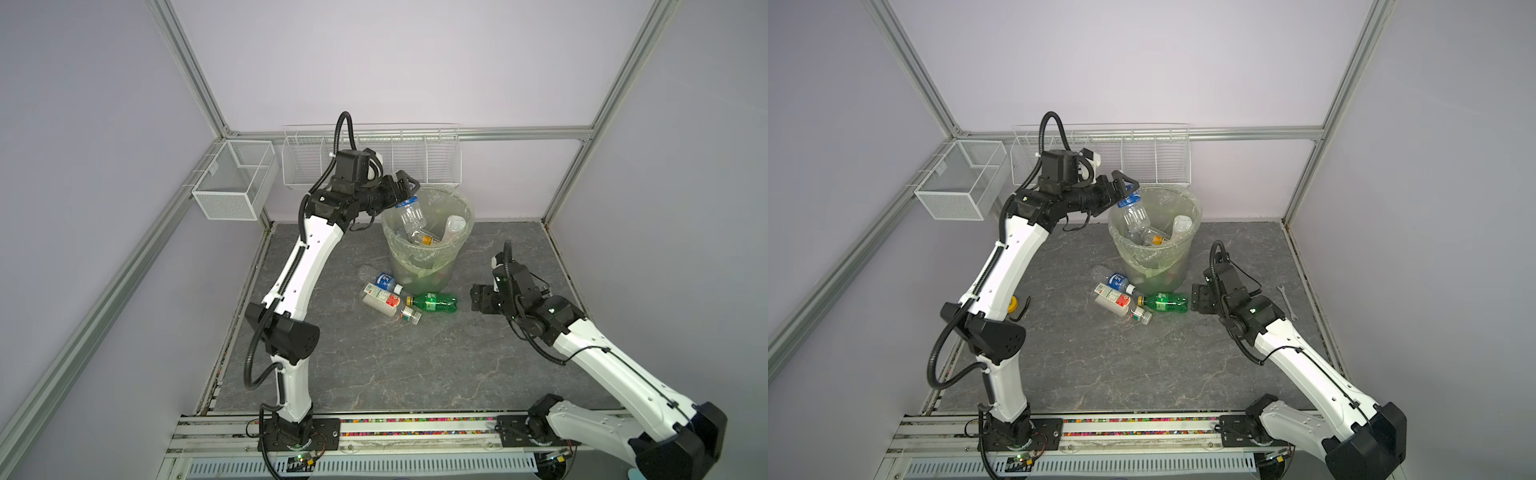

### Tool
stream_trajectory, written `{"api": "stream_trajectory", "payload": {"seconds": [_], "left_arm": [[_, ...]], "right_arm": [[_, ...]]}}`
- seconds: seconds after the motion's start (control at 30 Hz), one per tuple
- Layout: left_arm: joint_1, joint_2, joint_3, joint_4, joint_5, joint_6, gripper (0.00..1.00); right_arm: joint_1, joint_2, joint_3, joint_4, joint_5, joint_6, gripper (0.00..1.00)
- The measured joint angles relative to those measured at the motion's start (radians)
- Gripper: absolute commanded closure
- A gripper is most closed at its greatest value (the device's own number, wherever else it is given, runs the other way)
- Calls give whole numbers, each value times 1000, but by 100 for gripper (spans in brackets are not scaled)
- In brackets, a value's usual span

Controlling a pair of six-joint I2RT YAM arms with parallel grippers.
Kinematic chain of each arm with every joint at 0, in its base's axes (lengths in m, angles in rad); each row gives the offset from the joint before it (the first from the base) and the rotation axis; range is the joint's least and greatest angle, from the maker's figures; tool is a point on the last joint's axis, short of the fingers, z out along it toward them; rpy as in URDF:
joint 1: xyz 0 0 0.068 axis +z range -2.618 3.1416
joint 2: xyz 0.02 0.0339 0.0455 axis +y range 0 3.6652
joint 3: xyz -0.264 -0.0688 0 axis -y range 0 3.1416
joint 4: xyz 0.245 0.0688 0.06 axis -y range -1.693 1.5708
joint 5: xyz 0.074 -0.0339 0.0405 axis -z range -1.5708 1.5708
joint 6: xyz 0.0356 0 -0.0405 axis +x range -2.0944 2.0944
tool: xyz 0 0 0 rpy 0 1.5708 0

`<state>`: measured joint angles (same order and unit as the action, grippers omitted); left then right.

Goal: Throw the plastic bottles in the bin
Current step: Throw the plastic bottle into the trash bin.

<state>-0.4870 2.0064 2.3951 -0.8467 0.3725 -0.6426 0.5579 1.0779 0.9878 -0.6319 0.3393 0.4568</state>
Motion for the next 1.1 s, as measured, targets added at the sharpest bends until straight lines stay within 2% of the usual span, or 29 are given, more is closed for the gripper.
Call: {"api": "stream_trajectory", "payload": {"seconds": [0.17,0.4,0.77,0.97,1.1], "left_arm": [[0,-8,6,-29,25,5,1],[0,-149,-44,0,71,25,1],[7,-394,-423,63,81,97,1],[79,-506,-656,110,80,106,1],[124,-576,-757,118,55,121,1]], "right_arm": [[0,-42,0,-4,4,3,12],[0,-46,0,-27,17,-3,12],[0,21,0,-22,-6,-53,12],[0,68,0,16,-48,-86,12],[0,103,0,40,-63,-100,12]]}}
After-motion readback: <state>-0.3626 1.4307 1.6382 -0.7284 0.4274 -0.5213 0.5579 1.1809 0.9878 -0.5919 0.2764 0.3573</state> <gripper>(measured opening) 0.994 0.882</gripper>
